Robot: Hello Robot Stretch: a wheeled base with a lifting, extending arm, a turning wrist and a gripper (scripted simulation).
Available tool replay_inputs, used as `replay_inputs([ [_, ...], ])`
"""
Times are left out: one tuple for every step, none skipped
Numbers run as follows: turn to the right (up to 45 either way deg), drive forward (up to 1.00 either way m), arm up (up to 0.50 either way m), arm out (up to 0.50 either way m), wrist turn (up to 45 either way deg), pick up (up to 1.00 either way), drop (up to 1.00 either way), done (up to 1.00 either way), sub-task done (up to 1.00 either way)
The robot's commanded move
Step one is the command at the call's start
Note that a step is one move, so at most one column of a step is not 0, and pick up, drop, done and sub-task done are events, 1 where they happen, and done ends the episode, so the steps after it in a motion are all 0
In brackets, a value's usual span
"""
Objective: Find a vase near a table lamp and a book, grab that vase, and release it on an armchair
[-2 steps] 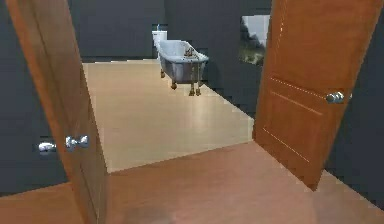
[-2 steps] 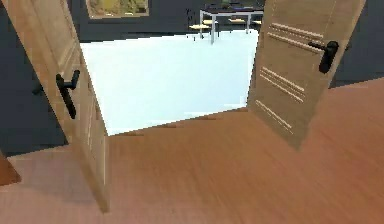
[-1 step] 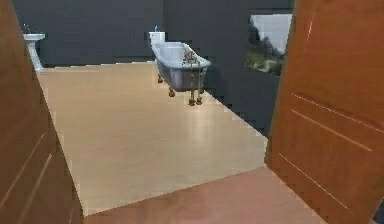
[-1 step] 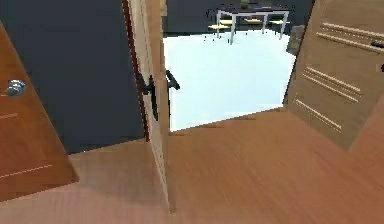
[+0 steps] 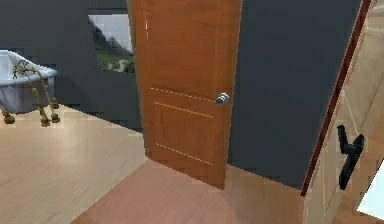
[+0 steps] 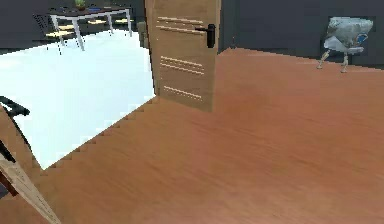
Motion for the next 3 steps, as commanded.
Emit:
replay_inputs([
  [0.0,0.35,0.00,0.00,0.0,0.00,0.00,0.00,0.00],
  [-45.0,0.00,0.00,0.00,0.0,0.00,0.00,0.00,0.00],
  [-18.0,0.00,0.00,0.00,0.0,0.00,0.00,0.00,0.00],
])
